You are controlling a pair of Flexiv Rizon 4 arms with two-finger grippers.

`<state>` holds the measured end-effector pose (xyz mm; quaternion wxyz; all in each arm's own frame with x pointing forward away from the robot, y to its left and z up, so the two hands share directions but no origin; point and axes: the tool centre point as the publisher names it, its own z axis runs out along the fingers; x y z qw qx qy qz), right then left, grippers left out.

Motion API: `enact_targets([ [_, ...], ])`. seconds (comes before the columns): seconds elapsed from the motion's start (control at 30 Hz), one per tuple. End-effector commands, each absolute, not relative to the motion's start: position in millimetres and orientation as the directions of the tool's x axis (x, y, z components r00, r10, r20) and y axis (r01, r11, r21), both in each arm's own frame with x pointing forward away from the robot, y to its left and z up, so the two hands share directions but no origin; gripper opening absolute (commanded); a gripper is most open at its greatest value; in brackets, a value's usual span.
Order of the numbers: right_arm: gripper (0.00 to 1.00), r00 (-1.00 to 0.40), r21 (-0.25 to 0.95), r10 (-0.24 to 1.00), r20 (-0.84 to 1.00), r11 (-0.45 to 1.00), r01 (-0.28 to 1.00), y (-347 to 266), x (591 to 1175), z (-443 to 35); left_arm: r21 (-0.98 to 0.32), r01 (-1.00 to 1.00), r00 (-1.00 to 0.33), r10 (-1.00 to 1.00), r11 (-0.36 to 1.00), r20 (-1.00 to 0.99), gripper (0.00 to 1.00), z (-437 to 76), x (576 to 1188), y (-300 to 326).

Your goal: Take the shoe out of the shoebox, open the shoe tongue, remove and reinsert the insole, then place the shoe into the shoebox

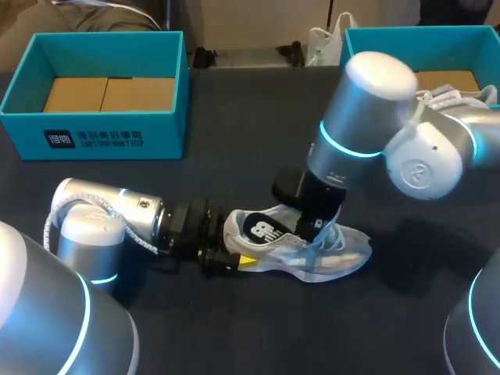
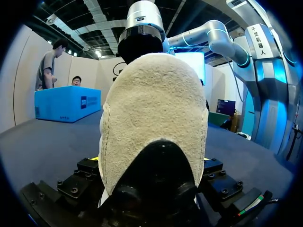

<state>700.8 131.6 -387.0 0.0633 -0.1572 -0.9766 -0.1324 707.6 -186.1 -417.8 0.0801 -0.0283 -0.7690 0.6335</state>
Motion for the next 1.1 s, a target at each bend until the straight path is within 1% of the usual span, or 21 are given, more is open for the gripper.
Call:
enact_targets([
  [0.03, 0.00, -0.952, 0.337, 0.267, 0.151, 0.892, 0.303, 122, 698, -378, -0.978, -0.059, -0.986, 0.144, 0.198, 0.088, 0.00, -418, 709, -186],
  [0.33, 0.00, -0.981, 0.338, 0.164, 0.104, 0.922, 0.190, 147, 703, -359, -0.978, -0.059, -0.986, 0.144, 0.198, 0.088, 0.00, -418, 709, -186],
  [0.83, 0.00, -0.995, 0.314, 0.021, 0.093, 0.948, 0.049, 174, 706, -341, -0.978, -0.059, -0.986, 0.144, 0.198, 0.088, 0.00, -418, 709, -186],
  [0.87, 0.24, -0.995, 0.308, 0.011, 0.096, 0.951, 0.041, 176, 706, -340, -0.978, -0.059, -0.986, 0.144, 0.198, 0.088, 0.00, -418, 709, -186],
  [0.9, 0.35, -0.995, 0.307, 0.012, 0.096, 0.951, 0.041, 177, 705, -340, -0.978, -0.059, -0.986, 0.144, 0.198, 0.088, 0.00, -418, 709, -186],
  [0.93, 0.49, -0.995, 0.301, 0.012, 0.097, 0.953, 0.041, 177, 705, -340, -0.978, -0.059, -0.986, 0.144, 0.198, 0.088, 0.00, -418, 709, -186],
  [0.97, 0.79, -0.995, 0.298, 0.015, 0.098, 0.954, 0.044, 177, 704, -339, -0.978, -0.059, -0.986, 0.144, 0.198, 0.088, 0.00, -418, 709, -186],
  [1.0, 0.95, -0.995, 0.298, 0.022, 0.095, 0.953, 0.049, 176, 704, -338, -0.978, -0.059, -0.986, 0.144, 0.198, 0.088, 0.00, -418, 709, -186],
  [1.1, 0.90, -0.995, 0.295, 0.047, 0.090, 0.953, 0.071, 171, 702, -336, -0.978, -0.059, -0.986, 0.144, 0.198, 0.088, 0.00, -418, 709, -186],
])
